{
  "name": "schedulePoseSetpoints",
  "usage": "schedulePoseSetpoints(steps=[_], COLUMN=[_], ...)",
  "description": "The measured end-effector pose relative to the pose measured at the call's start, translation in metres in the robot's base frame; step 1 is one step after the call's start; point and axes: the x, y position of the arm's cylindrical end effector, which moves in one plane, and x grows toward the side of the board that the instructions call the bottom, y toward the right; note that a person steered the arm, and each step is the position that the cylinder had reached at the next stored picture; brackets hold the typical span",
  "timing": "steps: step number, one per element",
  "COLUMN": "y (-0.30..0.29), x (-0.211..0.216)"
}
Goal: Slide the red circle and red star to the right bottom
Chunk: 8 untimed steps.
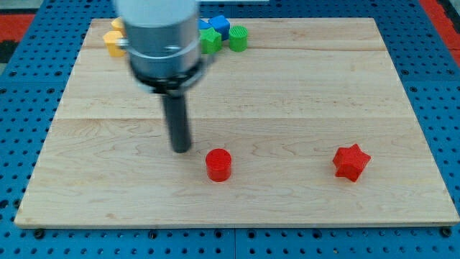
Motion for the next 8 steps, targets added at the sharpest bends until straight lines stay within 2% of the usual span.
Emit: schedulePoseSetpoints(steps=[2,4,6,8], y=[0.001,0.014,0.066,0.166], x=[0.045,0.037,0.037,0.037])
